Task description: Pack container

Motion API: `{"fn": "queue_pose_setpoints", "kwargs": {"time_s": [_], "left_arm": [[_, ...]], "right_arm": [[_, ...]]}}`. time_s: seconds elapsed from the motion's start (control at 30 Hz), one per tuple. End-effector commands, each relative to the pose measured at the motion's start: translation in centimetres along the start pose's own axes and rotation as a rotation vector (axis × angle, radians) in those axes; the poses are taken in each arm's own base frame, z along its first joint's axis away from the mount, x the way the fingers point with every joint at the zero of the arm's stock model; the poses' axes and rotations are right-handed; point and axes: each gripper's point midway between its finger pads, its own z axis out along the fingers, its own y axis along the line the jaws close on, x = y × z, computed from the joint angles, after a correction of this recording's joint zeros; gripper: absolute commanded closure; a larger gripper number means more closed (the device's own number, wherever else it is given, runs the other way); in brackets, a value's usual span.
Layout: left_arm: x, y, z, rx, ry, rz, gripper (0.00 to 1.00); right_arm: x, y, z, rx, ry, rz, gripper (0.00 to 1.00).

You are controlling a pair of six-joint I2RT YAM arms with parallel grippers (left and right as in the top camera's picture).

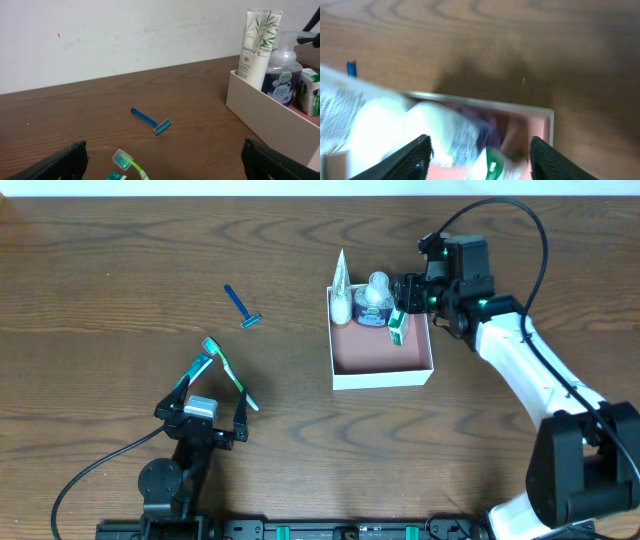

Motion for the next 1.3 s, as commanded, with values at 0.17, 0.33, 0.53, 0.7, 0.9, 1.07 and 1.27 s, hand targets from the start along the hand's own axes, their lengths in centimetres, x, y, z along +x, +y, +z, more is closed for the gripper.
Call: {"fn": "queue_pose_setpoints", "kwargs": {"time_s": [0.17,0.33,0.53,0.7,0.9,1.07,1.27], "left_arm": [[1.7,-0.2,0.1,0.009,0.05,-0.017,0.02],[1.7,-0.2,0.1,0.008,0.05,-0.017,0.02],[1.7,-0.2,0.1,0.009,0.05,-0.017,0.02],[1.7,-0.2,0.1,0.009,0.05,-0.017,0.02],[1.7,-0.2,0.1,0.009,0.05,-0.017,0.02],[1.7,-0.2,0.1,0.009,0.05,-0.017,0.02],[1.7,-0.2,0.1,0.008,0.05,-0.017,0.02]], "right_arm": [[1.8,2.3,-4.4,-0.009,0.11,0.036,0.71],[5.0,3.1,-4.2,-0.002,0.219,0.031,0.88],[6.8,4.1,-3.5,0.007,0.253,-0.01,0.93],[7.7,3.6,-2.5,0.045,0.246,-0.032,0.95],[8.4,2.9,-0.8,0.049,0.233,-0.034,0.95],[9.0,2.4,1.0,0.049,0.232,-0.026,0.96],[9.7,2.1,1.9,0.054,0.254,-0.019,0.98]]}}
